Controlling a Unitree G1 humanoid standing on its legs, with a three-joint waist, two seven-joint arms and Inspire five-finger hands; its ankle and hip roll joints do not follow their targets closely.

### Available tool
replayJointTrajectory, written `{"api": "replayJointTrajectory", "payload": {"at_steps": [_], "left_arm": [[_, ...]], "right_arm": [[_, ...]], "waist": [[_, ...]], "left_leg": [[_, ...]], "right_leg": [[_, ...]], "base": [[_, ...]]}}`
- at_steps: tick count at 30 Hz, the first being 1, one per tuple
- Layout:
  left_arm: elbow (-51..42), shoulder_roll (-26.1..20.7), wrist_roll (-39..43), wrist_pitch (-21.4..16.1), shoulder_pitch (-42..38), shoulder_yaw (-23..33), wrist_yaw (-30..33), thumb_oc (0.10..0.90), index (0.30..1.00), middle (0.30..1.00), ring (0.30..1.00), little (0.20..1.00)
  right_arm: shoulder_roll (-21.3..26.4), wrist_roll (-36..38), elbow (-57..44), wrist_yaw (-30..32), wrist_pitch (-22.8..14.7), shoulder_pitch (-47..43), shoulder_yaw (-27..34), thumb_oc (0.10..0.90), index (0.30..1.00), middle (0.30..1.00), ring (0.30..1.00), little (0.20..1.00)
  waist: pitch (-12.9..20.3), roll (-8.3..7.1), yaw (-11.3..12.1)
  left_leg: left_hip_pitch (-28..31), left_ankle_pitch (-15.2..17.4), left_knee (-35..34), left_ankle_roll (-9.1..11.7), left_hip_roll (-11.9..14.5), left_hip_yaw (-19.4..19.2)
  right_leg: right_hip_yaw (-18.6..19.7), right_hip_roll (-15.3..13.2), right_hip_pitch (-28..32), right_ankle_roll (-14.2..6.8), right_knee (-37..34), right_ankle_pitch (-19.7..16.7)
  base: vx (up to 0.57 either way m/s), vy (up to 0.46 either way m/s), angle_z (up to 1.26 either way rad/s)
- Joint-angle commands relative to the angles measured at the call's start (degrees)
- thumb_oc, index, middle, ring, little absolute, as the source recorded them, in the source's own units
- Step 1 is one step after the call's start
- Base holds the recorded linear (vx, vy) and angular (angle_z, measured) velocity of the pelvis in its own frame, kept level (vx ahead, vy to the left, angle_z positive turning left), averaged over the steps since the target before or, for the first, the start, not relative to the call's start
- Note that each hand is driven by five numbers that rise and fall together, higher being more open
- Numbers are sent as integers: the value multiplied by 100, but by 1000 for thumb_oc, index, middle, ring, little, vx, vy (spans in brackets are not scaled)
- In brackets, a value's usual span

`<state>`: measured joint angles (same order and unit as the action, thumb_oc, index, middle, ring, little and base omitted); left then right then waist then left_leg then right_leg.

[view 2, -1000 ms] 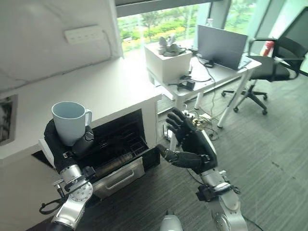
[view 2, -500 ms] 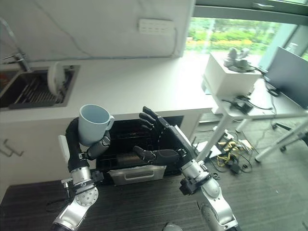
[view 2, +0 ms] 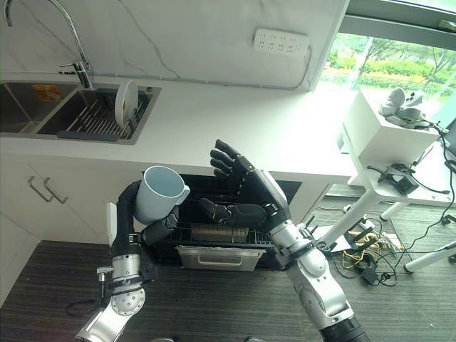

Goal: Place the dishes in the dishwasher.

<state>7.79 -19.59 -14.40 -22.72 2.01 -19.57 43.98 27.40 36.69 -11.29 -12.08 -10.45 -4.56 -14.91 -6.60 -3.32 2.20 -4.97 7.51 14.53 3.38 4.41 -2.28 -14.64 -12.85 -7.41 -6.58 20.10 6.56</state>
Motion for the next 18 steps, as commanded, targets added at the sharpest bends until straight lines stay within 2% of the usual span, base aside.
{"api": "replayJointTrajectory", "payload": {"at_steps": [1,18], "left_arm": [[-831,-391,-216,-741,-425,-30,-100,400,300,300,300,300],[-724,-508,-68,-917,-496,-174,-666,400,300,300,300,300]], "right_arm": [[-7,61,-496,-63,-390,-446,347,800,900,900,900,900],[170,-266,-356,-489,-3,-634,273,800,900,900,900,900]], "waist": [[287,-109,1],[273,-73,28]], "left_leg": [[57,810,266,-220,-52,-382],[46,778,266,-188,-21,-368]], "right_leg": [[290,87,361,-344,-291,319],[290,97,382,-327,-291,337]], "base": [[0,0,0],[-1,-2,3]]}}
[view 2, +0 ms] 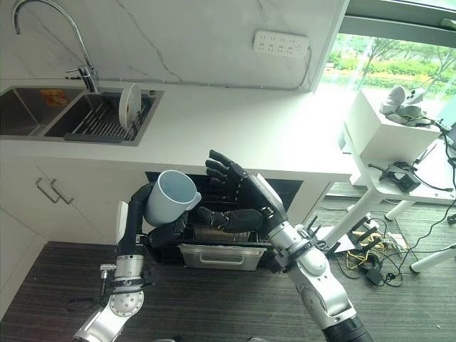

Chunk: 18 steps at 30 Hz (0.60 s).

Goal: Place the dishes in the dishwasher.

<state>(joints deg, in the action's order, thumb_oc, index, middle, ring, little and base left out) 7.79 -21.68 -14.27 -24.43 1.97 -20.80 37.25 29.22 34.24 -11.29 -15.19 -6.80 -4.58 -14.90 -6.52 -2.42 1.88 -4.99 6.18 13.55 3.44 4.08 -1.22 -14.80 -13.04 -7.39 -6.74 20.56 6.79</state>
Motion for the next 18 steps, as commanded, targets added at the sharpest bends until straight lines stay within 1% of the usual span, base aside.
{"api": "replayJointTrajectory", "payload": {"at_steps": [1,6,18], "left_arm": [[-710,-299,-104,-756,-496,-71,-13,400,300,300,300,300],[-692,-329,-105,-747,-510,-125,-130,400,300,300,300,300],[-741,-347,-99,-781,-490,-166,-324,400,300,300,300,300]], "right_arm": [[15,-92,-349,-158,-355,-646,266,800,900,900,900,900],[75,-104,-284,-37,-382,-691,254,800,900,900,900,900],[68,-287,-217,-6,-308,-695,321,800,900,900,900,900]], "waist": [[259,-168,66],[251,-174,83],[219,-143,88]], "left_leg": [[51,913,364,-196,14,-476],[48,911,364,-193,30,-493],[33,898,364,-201,31,-470]], "right_leg": [[300,112,384,-313,-337,311],[285,103,390,-322,-337,309],[266,100,388,-313,-337,307]], "base": [[0,0,0],[0,0,0],[0,0,0]]}}
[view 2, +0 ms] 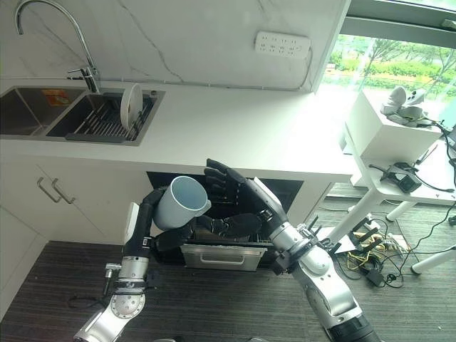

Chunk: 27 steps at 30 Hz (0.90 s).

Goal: Place the dishes in the dishwasher.

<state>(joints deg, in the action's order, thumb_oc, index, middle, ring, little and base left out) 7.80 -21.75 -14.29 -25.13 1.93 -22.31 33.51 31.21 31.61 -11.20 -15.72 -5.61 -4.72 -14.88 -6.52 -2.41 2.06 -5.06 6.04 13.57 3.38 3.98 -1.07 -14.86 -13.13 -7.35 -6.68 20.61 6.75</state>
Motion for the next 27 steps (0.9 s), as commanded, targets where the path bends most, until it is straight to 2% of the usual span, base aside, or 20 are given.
{"api": "replayJointTrajectory", "payload": {"at_steps": [1,16,27], "left_arm": [[-733,-349,-82,-722,-498,-26,29,400,300,300,300,300],[-714,-394,162,-875,-547,-149,-411,400,300,300,300,300],[-688,-398,182,-933,-547,-224,-483,400,300,300,300,300]], "right_arm": [[-130,-33,-215,61,-424,-691,305,800,900,900,900,900],[-134,59,-71,-263,-157,-793,105,800,900,900,900,900],[-167,67,0,-389,-56,-813,-42,800,900,900,900,900]], "waist": [[211,-145,74],[214,-142,100],[214,-148,125]], "left_leg": [[43,911,362,-197,42,-485],[40,894,362,-191,41,-484],[28,882,362,-190,40,-472]], "right_leg": [[269,109,388,-318,-342,309],[258,108,392,-314,-342,306],[249,108,384,-311,-342,300]], "base": [[0,0,0],[0,0,0],[0,0,0]]}}
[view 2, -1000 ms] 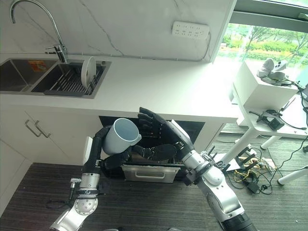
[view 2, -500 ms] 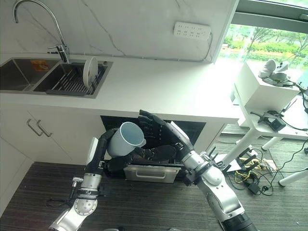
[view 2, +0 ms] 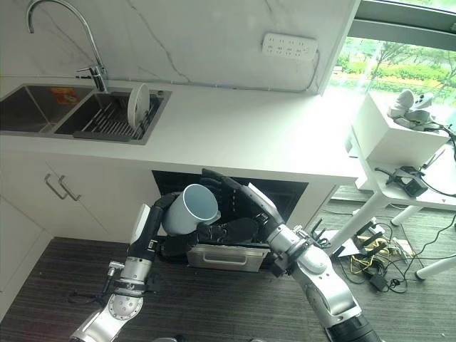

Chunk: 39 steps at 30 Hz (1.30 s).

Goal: Place the dishes in the dishwasher.

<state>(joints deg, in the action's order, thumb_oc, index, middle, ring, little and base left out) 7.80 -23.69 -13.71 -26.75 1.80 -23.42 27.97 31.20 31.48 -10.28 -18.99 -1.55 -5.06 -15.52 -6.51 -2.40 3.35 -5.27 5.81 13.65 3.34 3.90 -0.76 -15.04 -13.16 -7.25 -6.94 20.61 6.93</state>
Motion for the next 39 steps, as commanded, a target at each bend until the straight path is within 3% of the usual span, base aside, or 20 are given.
{"api": "replayJointTrajectory", "payload": {"at_steps": [1,13,22,31,39], "left_arm": [[-701,-211,140,-764,-538,-111,51,400,300,300,300,300],[-671,-216,130,-730,-591,-123,-15,400,300,300,300,300],[-623,-290,-197,-334,-639,-128,126,400,300,300,300,300],[-646,-317,-244,-190,-608,-60,215,400,300,300,300,300],[-692,-344,-450,140,-607,62,716,400,300,300,300,300]], "right_arm": [[-169,80,-91,-64,-448,-786,6,800,900,900,900,900],[-177,-202,-12,-21,-446,-865,-118,800,900,900,900,900],[-121,-499,-180,221,-543,-940,-105,800,900,900,900,900],[-110,-625,-331,270,-550,-955,-98,800,900,900,900,900],[-113,-635,-422,347,-483,-949,-125,800,900,900,900,900]], "waist": [[211,-148,3],[195,-160,26],[181,-148,5],[158,-133,9],[156,-135,23]], "left_leg": [[47,903,353,-186,46,-499],[51,901,353,-192,37,-486],[63,907,353,-197,32,-509],[72,917,353,-207,21,-520],[78,918,353,-205,19,-522]], "right_leg": [[265,111,375,-283,-342,284],[259,104,379,-287,-342,276],[278,97,365,-298,-342,262],[300,92,362,-301,-342,271],[285,80,370,-305,-342,273]], "base": [[-6,0,3],[-5,-1,4],[0,0,0],[0,0,0],[0,0,0]]}}
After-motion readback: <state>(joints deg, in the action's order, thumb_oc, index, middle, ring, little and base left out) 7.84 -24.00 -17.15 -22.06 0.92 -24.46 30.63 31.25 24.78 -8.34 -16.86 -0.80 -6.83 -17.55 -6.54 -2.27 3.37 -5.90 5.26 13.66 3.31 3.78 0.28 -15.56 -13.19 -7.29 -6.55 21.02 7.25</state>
